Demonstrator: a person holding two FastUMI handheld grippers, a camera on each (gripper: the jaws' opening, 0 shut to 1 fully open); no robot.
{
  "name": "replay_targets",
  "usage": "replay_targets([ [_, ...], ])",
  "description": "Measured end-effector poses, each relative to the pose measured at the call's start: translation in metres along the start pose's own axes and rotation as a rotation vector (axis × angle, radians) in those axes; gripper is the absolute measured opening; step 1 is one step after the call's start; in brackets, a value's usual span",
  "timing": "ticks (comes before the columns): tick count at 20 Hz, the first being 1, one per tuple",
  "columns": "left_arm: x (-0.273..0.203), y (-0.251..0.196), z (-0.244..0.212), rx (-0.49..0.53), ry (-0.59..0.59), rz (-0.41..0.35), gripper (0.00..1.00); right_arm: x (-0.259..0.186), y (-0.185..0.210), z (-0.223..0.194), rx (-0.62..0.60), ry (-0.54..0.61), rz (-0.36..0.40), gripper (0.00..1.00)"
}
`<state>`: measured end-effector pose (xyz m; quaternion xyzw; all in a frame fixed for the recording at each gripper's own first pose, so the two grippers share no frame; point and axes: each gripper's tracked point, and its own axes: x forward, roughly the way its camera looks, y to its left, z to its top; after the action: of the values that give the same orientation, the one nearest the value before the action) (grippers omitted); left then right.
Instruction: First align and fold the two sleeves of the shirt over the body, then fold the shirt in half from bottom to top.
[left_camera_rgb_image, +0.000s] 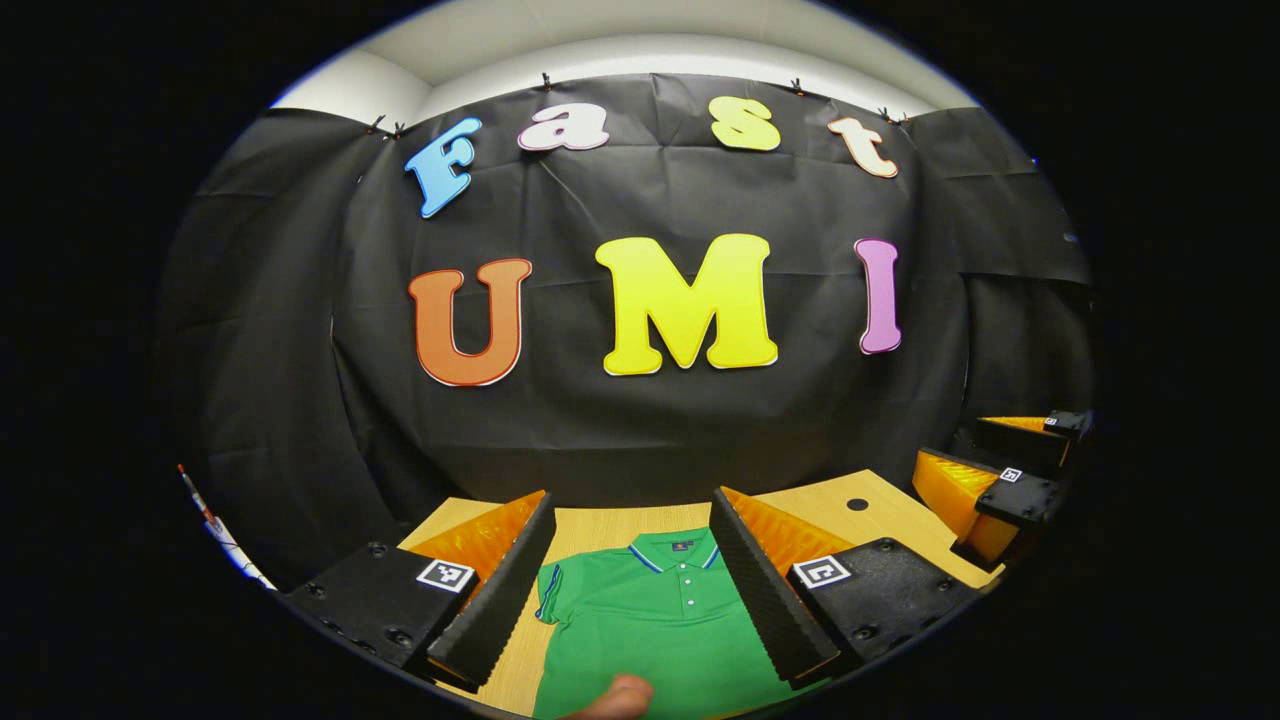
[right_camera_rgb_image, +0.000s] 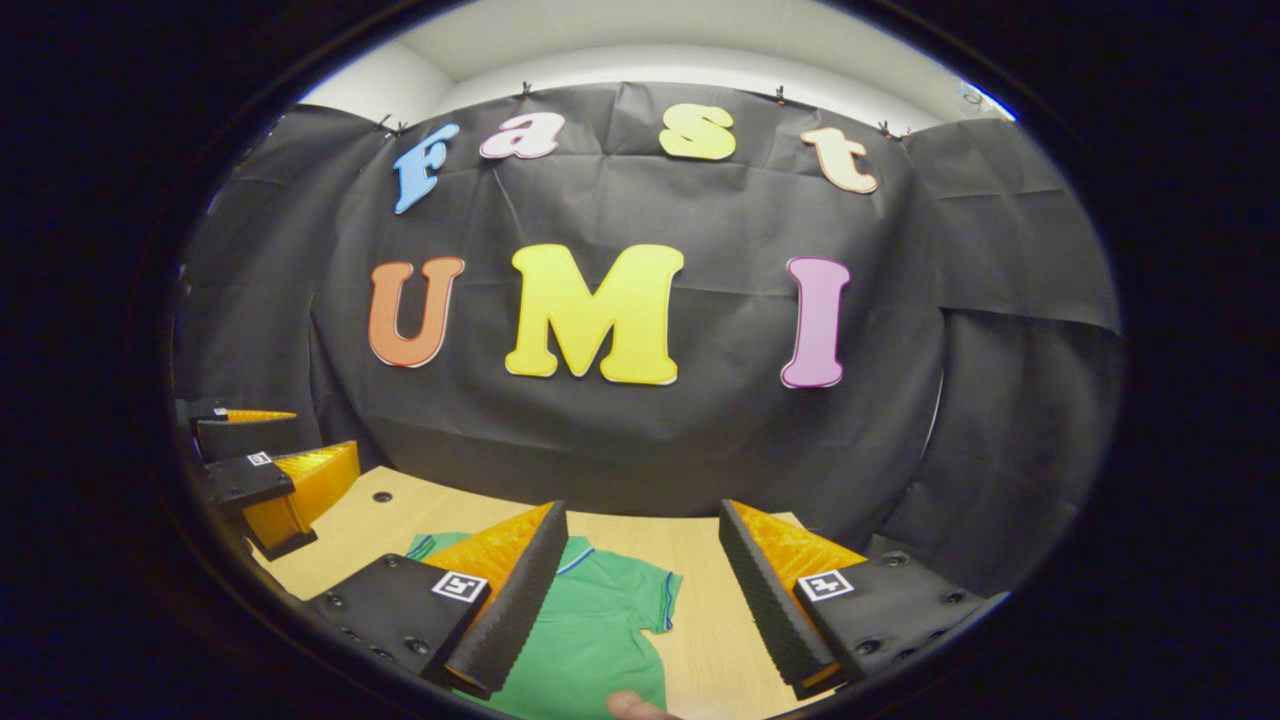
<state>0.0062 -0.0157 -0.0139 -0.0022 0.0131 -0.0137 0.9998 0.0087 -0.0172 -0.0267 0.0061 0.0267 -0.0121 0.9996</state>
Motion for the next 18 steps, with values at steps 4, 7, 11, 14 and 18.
replay_targets([
  [4,0.002,-0.004,-0.008,-0.003,0.013,-0.007,1.0,0.01,-0.001,-0.025,-0.01,0.058,-0.007,0.96],
  [7,0.005,-0.004,-0.014,0.009,0.023,-0.003,1.0,0.021,-0.003,-0.055,0.002,0.135,-0.007,0.96],
  [11,0.01,-0.007,-0.022,0.004,0.047,0.003,1.0,0.039,-0.009,-0.098,0.027,0.239,-0.017,0.96],
  [14,0.013,-0.008,-0.024,0.012,0.057,0.012,1.0,0.061,-0.017,-0.129,0.026,0.303,-0.035,0.96],
  [18,0.016,-0.01,-0.023,0.034,0.064,0.024,1.0,0.097,-0.03,-0.176,0.043,0.39,-0.055,0.95],
])
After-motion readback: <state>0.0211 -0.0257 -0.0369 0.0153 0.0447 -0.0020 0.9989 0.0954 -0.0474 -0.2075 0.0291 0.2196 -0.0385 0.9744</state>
